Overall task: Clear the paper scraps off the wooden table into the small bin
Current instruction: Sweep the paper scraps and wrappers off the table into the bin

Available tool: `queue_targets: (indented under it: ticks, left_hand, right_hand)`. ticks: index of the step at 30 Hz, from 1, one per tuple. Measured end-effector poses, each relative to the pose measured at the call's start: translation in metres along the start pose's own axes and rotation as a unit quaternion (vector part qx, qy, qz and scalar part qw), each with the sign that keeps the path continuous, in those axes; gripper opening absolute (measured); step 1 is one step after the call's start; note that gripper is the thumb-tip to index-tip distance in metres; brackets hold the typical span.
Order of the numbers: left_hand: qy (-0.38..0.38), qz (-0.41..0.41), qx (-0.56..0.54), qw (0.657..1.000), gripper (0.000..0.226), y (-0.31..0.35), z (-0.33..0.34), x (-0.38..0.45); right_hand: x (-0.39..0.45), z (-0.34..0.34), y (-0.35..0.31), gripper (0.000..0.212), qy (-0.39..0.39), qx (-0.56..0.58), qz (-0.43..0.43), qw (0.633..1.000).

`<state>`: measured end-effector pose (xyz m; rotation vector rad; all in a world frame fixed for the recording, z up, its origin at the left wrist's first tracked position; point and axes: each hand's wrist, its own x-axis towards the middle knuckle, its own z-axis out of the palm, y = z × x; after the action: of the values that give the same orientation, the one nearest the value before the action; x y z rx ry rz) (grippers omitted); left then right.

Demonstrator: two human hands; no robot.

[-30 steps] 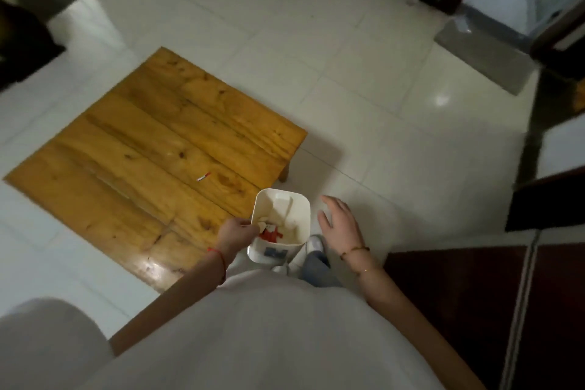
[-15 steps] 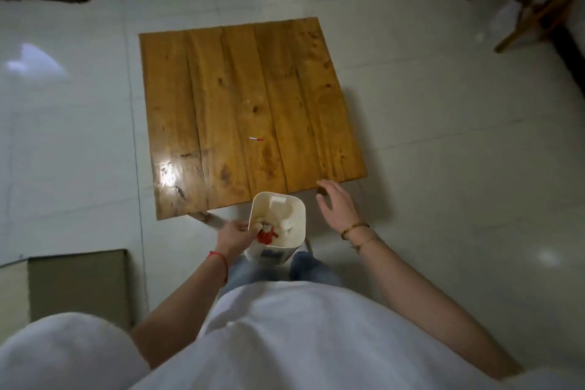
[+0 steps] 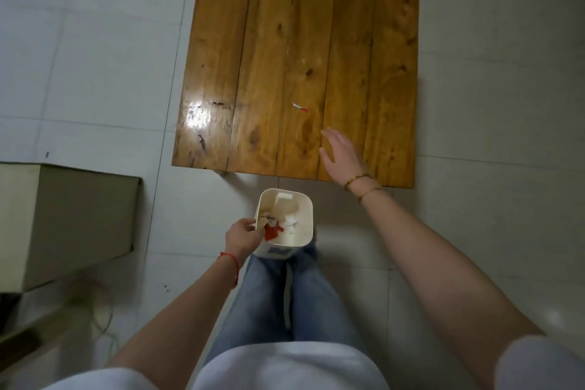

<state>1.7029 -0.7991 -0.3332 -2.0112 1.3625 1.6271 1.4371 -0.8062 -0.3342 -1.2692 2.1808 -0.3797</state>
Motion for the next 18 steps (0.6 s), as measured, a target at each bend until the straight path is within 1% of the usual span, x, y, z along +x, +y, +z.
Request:
queue_targets:
  ticks: [7,11,15,18]
  left_hand:
    - [-0.003,-0.033,-0.029,0.999,0.045,-0.009,0.024,0.054]
    - [0.001,-0.041,-0.037,0.998,0.048,-0.012,0.035,0.083]
    - [0.012,-0.042,-0.043,0.998,0.043,-0.014,0.044,0.106]
    - [0.012,-0.049,-0.053,0.997,0.042,-0.014,0.048,0.12]
  right_hand:
    - [0.087,0.042,0.014,0.051,-0.023,-0.023,-0.012,0.999]
    - [0.133,0.059,0.024,0.054,-0.045,-0.057,-0.046,0.996]
    - [0.157,0.076,0.031,0.057,-0.063,-0.106,-0.071,0.99]
    - [0.159,0.089,0.037,0.06,-0.075,-0.128,-0.081,0.986]
